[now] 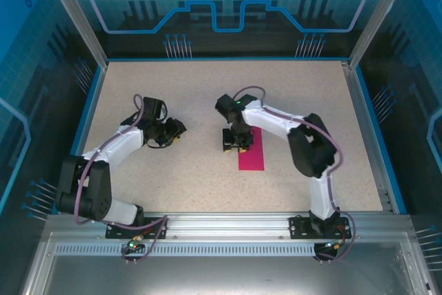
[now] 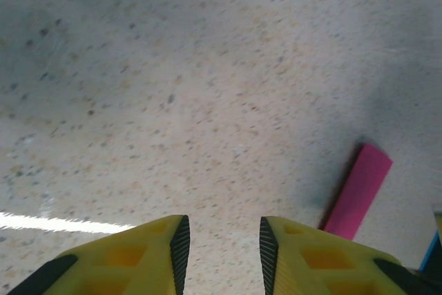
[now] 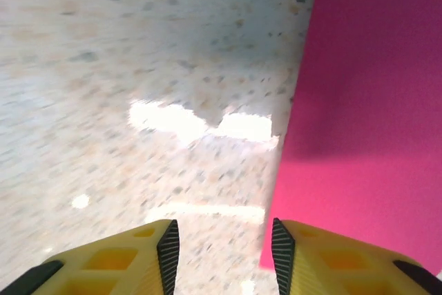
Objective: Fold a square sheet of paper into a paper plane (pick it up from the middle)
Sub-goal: Turn over the paper at the center of the table.
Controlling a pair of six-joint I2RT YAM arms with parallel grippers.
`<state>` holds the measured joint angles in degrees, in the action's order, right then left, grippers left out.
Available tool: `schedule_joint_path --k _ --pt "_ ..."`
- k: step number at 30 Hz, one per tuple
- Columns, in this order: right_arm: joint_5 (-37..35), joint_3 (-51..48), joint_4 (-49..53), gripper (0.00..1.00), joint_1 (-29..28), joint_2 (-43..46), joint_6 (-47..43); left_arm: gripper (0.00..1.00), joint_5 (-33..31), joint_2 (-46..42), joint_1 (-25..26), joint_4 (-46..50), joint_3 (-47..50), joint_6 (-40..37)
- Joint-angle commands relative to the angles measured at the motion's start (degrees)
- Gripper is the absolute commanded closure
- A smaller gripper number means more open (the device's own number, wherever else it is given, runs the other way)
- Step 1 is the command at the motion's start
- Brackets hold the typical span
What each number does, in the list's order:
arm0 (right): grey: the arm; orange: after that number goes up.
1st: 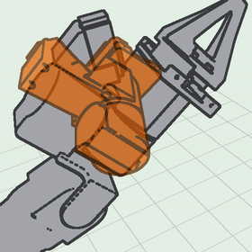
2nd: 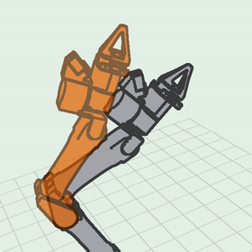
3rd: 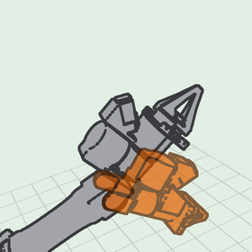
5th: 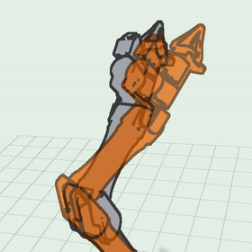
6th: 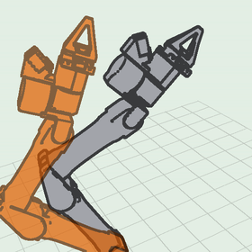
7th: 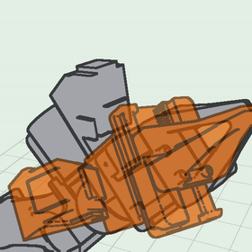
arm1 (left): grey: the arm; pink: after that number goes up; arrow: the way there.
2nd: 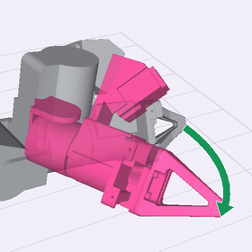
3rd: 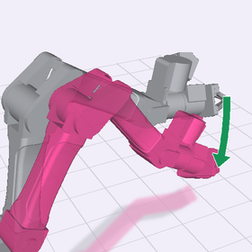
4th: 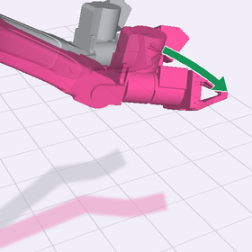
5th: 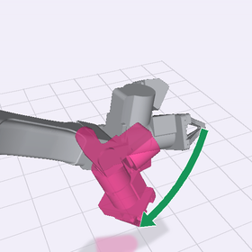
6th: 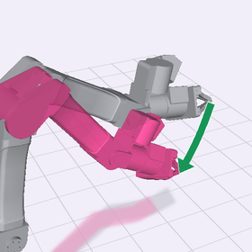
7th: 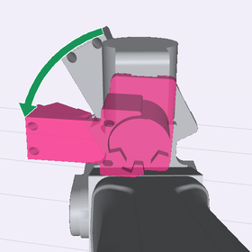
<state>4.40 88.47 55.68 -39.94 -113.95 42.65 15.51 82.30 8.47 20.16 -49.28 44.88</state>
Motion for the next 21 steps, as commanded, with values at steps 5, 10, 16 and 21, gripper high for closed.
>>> schedule_joint_path --k 5,10,16,21 --pt "7.20 -17.97 -20.90 0.67 7.88 12.49 2.90 0.62 5.70 -1.34 -0.37 1.84 -3.76 -5.54" --pt "11.17 -22.15 -24.54 0.72 10.24 13.40 0.59 0.62 10.48 -0.91 -0.32 -1.24 -0.74 -5.22" --pt "11.01 -23.60 -26.06 0.78 9.58 8.22 0.40 0.60 12.28 -3.67 -0.12 -1.46 2.05 -4.98" --pt "10.97 -25.66 -29.51 0.78 8.47 4.94 3.45 0.59 13.50 -2.70 0.81 -1.02 1.45 -5.76"
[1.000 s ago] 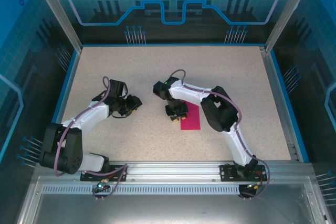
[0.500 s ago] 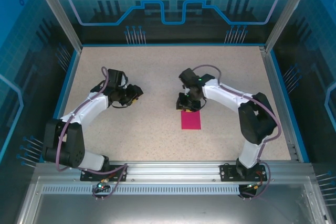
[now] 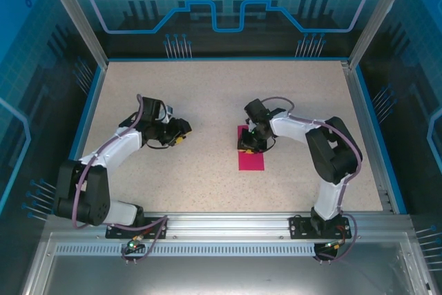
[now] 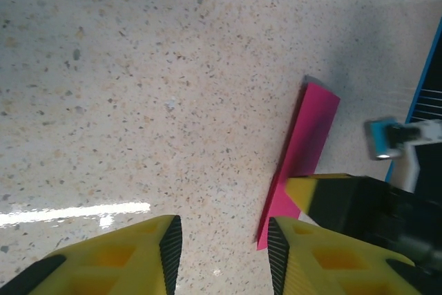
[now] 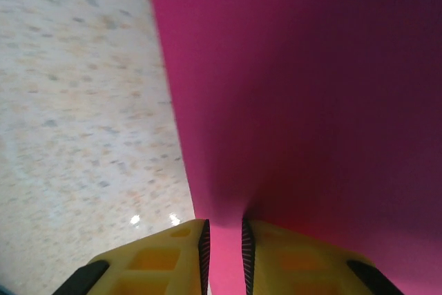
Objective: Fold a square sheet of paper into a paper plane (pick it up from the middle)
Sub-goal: Turn over the paper at the center of the table.
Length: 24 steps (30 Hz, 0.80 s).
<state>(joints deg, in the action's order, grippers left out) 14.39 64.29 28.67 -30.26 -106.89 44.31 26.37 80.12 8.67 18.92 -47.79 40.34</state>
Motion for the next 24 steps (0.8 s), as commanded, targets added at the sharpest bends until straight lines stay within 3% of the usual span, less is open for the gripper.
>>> schedule_joint_path --k 1,7,12,15,24 --pt "1.09 -1.60 -3.31 0.78 -1.79 -2.83 2.07 0.60 2.57 -0.03 1.00 0.33 -0.40 -1.27" --pt "0.35 -1.13 -6.61 0.78 -4.51 -4.03 4.90 0.60 0.46 2.05 3.70 1.90 -3.48 -0.50" --pt "2.32 -3.51 -12.06 0.75 -4.90 0.31 6.92 0.61 -0.59 1.70 3.82 4.72 -5.19 0.36" --pt "3.73 -1.88 -10.40 0.74 -5.42 2.64 4.07 0.61 -2.14 -0.17 3.86 4.20 -4.28 0.93" --pt "4.50 -5.77 -9.12 0.74 0.25 9.16 1.55 0.60 -2.20 -2.07 4.62 3.27 -3.67 2.75"
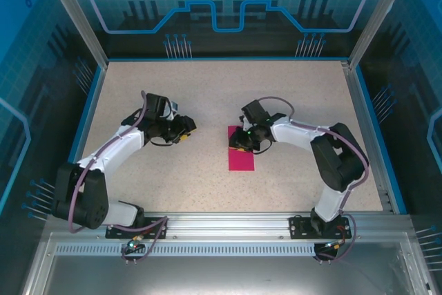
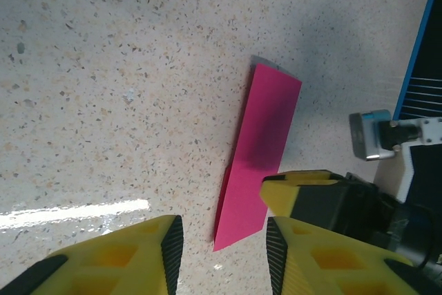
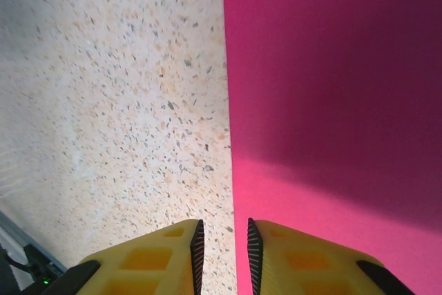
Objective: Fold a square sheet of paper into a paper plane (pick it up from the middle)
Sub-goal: Turn over the paper at the center of the table.
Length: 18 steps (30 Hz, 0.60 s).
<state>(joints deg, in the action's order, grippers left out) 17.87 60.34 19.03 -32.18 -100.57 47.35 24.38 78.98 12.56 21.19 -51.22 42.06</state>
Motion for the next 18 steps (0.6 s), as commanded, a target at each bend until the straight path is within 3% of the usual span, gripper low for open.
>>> schedule_joint_path --k 1,7,12,18 --pt "0.64 -2.00 1.29 0.73 2.91 3.66 -2.26 0.60 -0.08 -0.77 1.10 0.44 -0.74 0.96" --pt "-1.01 -6.21 2.30 0.71 9.42 7.27 -3.44 0.59 -0.32 4.33 7.84 -0.52 -9.55 -0.57" --pt "3.28 -9.60 -0.43 0.71 15.29 8.51 -3.22 0.63 0.99 12.58 13.56 -3.83 -14.39 0.94" --pt "10.17 -12.72 -3.86 0.64 16.88 8.88 -5.07 0.68 -0.13 21.77 19.44 -3.00 -21.05 0.86"
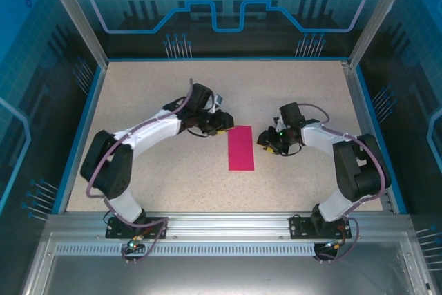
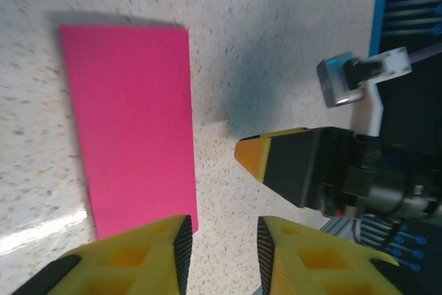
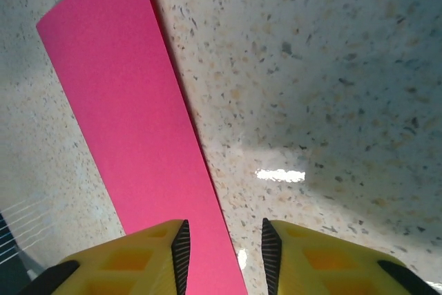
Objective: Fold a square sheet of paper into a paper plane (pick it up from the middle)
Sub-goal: Turn over the paper at the center of the table, then third fold the triangle at the center of the table.
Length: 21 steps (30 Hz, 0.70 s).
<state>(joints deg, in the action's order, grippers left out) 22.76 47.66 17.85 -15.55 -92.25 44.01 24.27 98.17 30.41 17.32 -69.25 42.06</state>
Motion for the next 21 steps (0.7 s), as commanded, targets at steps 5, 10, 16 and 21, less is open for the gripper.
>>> schedule_joint_path --k 5,10,16,21 --pt "6.50 0.23 -3.17 0.63 -1.12 -1.17 -2.80 0.71 -1.63 6.25 2.28 -0.61 -2.58 2.46" --pt "8.29 0.70 -3.32 0.61 -2.39 -3.67 -4.15 0.73 -1.24 8.73 2.35 -2.32 -3.22 2.53" --pt "8.19 1.56 -3.10 0.60 -4.00 -6.00 -4.37 0.73 0.57 13.25 2.37 -3.34 -5.46 2.57" --pt "7.72 0.93 -2.93 0.59 -4.57 -6.14 -4.87 0.74 -1.59 15.76 2.33 -1.50 -6.11 2.03"
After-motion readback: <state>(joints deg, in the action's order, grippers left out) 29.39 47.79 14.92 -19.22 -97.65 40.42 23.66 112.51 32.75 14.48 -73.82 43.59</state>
